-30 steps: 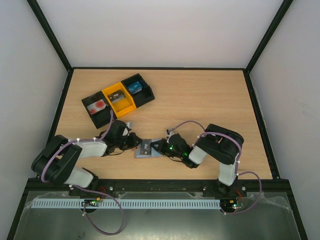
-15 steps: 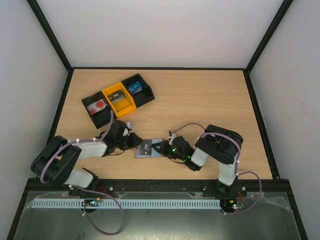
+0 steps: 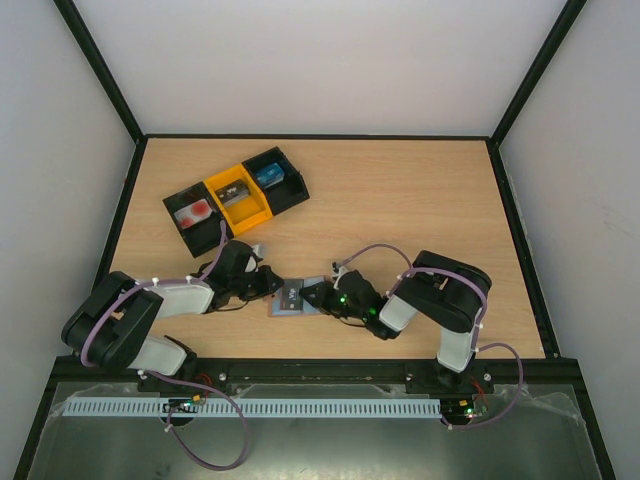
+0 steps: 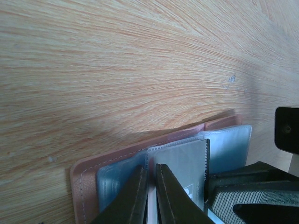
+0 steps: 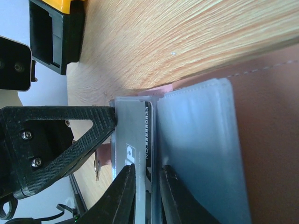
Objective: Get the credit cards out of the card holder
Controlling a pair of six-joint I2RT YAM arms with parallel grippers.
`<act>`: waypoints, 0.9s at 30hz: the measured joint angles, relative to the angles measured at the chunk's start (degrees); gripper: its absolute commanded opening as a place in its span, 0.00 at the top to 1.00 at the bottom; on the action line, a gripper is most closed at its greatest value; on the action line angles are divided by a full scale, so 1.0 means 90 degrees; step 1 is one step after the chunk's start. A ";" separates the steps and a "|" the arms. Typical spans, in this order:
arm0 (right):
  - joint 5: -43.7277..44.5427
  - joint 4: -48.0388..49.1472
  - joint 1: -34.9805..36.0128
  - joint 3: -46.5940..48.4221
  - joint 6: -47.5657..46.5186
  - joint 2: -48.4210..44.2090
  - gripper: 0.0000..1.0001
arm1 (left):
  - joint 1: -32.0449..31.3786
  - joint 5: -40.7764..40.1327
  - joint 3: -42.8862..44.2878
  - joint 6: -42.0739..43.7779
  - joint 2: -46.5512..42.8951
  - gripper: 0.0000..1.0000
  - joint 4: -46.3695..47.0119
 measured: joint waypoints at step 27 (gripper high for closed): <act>0.0029 0.0561 0.0032 -0.0311 0.0083 0.0092 0.98 | 0.0000 0.0029 -0.0022 0.0005 0.0027 0.93 0.0053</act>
